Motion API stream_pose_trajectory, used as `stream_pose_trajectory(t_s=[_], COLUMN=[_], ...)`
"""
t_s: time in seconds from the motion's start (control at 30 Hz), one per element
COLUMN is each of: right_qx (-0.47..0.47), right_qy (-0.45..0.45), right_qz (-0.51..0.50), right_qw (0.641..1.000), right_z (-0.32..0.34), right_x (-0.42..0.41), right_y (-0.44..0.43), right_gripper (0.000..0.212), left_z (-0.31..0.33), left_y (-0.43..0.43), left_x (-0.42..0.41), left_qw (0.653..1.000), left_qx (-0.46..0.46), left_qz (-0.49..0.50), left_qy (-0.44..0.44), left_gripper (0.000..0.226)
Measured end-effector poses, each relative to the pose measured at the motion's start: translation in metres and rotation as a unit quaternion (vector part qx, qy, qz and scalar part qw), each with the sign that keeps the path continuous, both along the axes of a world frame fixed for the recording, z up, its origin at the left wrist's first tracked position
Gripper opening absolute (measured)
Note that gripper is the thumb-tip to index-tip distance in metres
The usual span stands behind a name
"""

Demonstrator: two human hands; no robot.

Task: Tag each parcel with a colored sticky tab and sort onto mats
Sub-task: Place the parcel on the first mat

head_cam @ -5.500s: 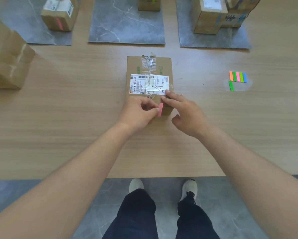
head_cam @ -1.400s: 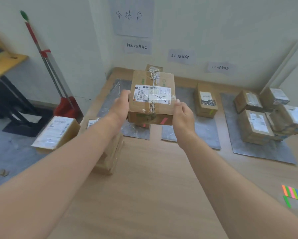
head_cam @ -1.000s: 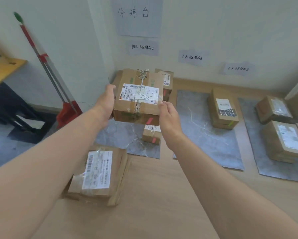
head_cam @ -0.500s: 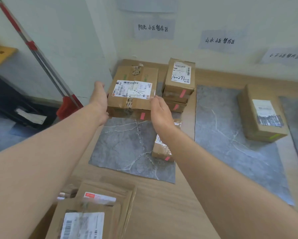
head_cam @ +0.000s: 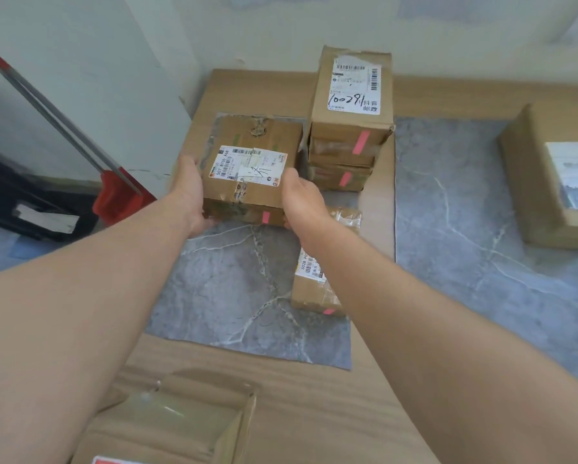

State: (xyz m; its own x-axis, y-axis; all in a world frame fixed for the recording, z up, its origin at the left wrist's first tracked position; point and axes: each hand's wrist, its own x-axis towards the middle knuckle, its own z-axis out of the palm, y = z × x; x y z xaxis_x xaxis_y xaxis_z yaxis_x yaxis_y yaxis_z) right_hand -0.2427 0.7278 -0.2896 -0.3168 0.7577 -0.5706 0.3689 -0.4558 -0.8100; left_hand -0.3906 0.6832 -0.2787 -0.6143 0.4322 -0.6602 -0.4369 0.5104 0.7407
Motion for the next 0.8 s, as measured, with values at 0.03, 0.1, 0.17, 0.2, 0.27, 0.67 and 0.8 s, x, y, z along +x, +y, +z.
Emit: stream_pose_trajectory(t_s=[0.03,0.1,0.17,0.2,0.27,0.67,0.8], right_qx=[-0.001,-0.007,-0.005,0.002,0.022,0.039,0.041], right_qy=[0.006,0.016,0.028,0.034,0.037,0.054,0.079], right_qz=[-0.004,-0.011,-0.028,-0.033,-0.038,-0.06,-0.075], right_qw=[1.0,1.0,0.999,0.999,0.998,0.996,0.993], right_z=[-0.001,-0.001,-0.002,-0.002,0.002,0.081,0.129], right_x=[0.0,0.003,0.006,0.008,0.012,0.055,0.067], right_y=[0.003,0.006,0.008,0.007,0.004,-0.068,-0.116], right_gripper=[0.051,0.049,0.047,0.045,0.036,0.037,0.044], left_z=[-0.002,-0.006,-0.01,-0.01,-0.005,0.073,0.118], left_y=[0.002,0.008,0.013,0.014,0.013,-0.058,-0.103], left_x=[0.002,0.005,0.007,0.009,0.012,0.033,0.077], left_qw=[1.0,0.999,0.997,0.997,0.996,0.991,0.972], left_qx=[0.007,0.03,0.05,0.059,0.07,0.019,0.024], left_qz=[0.01,0.031,0.049,0.054,0.061,-0.086,-0.187], left_qy=[-0.005,-0.007,-0.01,-0.013,-0.019,0.103,0.142], left_gripper=[0.051,0.048,0.045,0.043,0.039,0.057,0.071])
